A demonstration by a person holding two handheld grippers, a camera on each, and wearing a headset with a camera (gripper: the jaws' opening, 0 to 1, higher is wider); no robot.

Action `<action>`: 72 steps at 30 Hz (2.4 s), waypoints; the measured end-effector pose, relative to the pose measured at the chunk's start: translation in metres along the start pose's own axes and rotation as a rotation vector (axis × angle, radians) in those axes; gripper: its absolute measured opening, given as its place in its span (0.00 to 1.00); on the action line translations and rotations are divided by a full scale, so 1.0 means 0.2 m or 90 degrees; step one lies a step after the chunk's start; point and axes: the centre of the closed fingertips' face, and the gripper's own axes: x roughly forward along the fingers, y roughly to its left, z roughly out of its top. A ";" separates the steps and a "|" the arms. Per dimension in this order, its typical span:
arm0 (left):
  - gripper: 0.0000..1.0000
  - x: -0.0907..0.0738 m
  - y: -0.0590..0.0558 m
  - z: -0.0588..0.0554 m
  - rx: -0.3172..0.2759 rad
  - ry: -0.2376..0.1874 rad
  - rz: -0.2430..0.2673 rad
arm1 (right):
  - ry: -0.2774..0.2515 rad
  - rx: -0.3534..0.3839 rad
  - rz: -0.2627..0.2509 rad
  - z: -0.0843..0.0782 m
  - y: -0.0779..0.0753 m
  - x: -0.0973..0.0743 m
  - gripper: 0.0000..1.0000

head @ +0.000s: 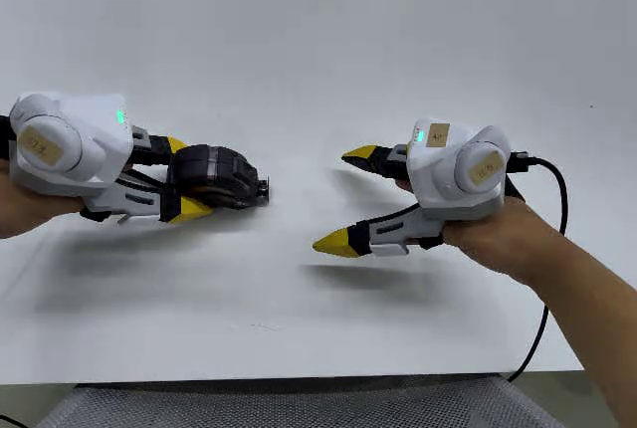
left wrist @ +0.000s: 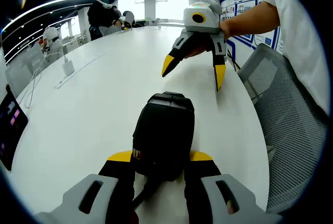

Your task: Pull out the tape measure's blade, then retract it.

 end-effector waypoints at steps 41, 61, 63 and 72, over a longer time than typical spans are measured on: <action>0.28 0.01 0.00 0.00 0.011 0.003 -0.026 | -0.006 -0.094 0.035 0.08 -0.01 0.22 0.41; 0.28 0.01 0.00 -0.01 0.033 0.008 -0.024 | -0.027 -0.140 0.058 0.13 0.00 0.31 0.19; 0.28 0.01 0.00 -0.01 0.034 0.008 -0.026 | -0.028 -0.147 0.058 0.13 0.00 0.32 0.17; 0.28 0.01 0.00 -0.01 0.034 0.007 -0.027 | -0.033 -0.154 0.076 0.14 0.03 0.35 0.12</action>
